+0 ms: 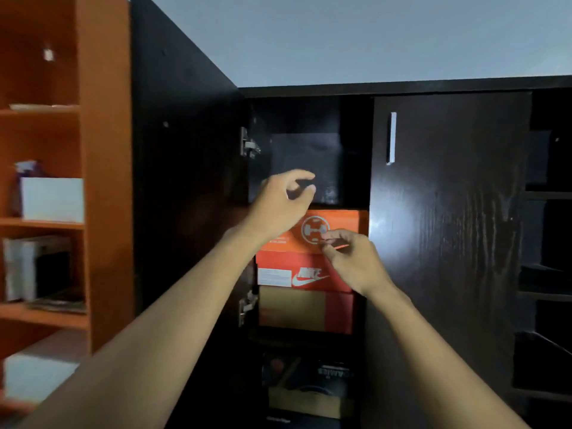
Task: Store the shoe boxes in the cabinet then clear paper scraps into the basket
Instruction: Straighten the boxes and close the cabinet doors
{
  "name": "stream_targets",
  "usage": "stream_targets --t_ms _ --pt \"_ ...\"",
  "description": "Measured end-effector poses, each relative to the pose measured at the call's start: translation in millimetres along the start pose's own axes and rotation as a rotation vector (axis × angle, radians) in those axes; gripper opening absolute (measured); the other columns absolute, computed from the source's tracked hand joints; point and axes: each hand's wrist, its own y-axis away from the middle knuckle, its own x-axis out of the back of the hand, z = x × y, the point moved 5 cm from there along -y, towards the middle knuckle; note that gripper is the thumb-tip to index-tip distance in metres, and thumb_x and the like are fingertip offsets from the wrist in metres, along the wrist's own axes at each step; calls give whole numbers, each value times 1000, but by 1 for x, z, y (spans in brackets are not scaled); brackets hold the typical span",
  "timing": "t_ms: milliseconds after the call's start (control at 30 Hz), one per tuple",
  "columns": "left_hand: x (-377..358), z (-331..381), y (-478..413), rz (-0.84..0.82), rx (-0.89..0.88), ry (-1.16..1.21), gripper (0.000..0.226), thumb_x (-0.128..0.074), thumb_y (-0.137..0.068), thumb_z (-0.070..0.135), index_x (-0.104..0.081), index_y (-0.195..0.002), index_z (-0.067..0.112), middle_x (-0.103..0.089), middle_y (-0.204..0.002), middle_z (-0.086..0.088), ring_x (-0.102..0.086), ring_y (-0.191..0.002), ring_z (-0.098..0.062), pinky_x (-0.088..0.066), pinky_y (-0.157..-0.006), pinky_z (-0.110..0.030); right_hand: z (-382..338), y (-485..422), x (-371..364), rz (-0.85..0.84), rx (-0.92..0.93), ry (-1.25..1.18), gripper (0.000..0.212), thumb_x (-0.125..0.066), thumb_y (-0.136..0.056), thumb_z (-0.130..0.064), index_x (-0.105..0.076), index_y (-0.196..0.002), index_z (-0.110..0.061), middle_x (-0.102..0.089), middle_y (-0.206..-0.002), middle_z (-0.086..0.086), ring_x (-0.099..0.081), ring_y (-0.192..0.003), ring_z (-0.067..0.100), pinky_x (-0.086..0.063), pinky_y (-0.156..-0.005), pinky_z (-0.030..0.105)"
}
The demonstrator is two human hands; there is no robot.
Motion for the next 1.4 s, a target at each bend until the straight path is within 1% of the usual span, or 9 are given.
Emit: stream_targets --t_ms 200,300,467,633,833,1000,1100,1267,1400 --pt "115 23 27 439 -327 -584 40 -60 -90 29 -60 -128 16 -61 -119 -7 -55 -115 -21 -48 -98 -36 -68 15 -76 -155 161 -225 16 -66 -92 -20 -68 -106 -27 -70 -99 -10 -63 -87 -7 -47 -84 13" --pt "151 5 40 562 -159 -725 58 -57 -89 38 -43 -142 19 -42 -141 -16 -37 -135 -31 -35 -112 -46 -94 25 -108 -227 208 -290 26 -67 -93 -27 -64 -118 -31 -67 -112 -14 -60 -100 -8 -45 -92 12" --pt "169 -46 62 403 303 -243 62 -56 -97 33 -28 -150 17 -41 -148 -6 -39 -137 -20 -31 -105 -19 -113 42 -140 -315 259 -256 43 -64 -92 -43 -55 -134 -41 -53 -134 -20 -50 -121 -8 -36 -94 10" --pt "161 -48 71 409 252 -134 33 -47 -100 35 -55 -125 14 -64 -108 -4 -63 -103 -22 -55 -90 -41 -109 55 -137 -328 321 -228 48 -61 -91 -50 -47 -137 -47 -47 -138 -28 -45 -125 -12 -42 -103 26" --pt "116 -14 72 139 54 23 36 -47 -102 31 -49 -138 30 -56 -119 31 -50 -109 22 -39 -86 1 -113 76 -102 -289 530 -62 81 -64 -82 -62 -23 -150 -45 -34 -148 -26 -37 -134 -9 -39 -104 21" --pt "53 -6 54 -26 19 145 56 -48 -97 48 -28 -149 40 -31 -157 12 -25 -144 -3 -26 -118 -33 -76 71 -55 -163 458 -83 88 -72 -86 -33 -17 -155 -36 -31 -152 -31 -30 -138 -12 -32 -110 18" --pt "10 -2 46 -97 7 99 53 -45 -98 49 -25 -146 51 -13 -161 17 -12 -147 -3 -19 -112 -29 -46 67 -22 -120 400 -35 84 -67 -92 -22 -13 -155 -41 -34 -145 -39 -34 -135 -14 -31 -105 7" --pt "-56 -12 28 -176 -52 67 57 -50 -100 33 -25 -150 43 4 -162 19 1 -148 -4 -13 -111 -25 7 55 20 40 328 168 75 -58 -97 -35 -7 -148 -58 -47 -146 -22 -47 -131 -3 -44 -108 27" --pt "-89 -26 14 -204 -103 -91 60 -48 -101 32 -17 -152 40 14 -162 14 8 -149 -8 -14 -119 -40 36 40 30 194 326 405 69 -55 -99 -39 -11 -151 -48 -61 -128 -9 -53 -116 3 -49 -91 28"
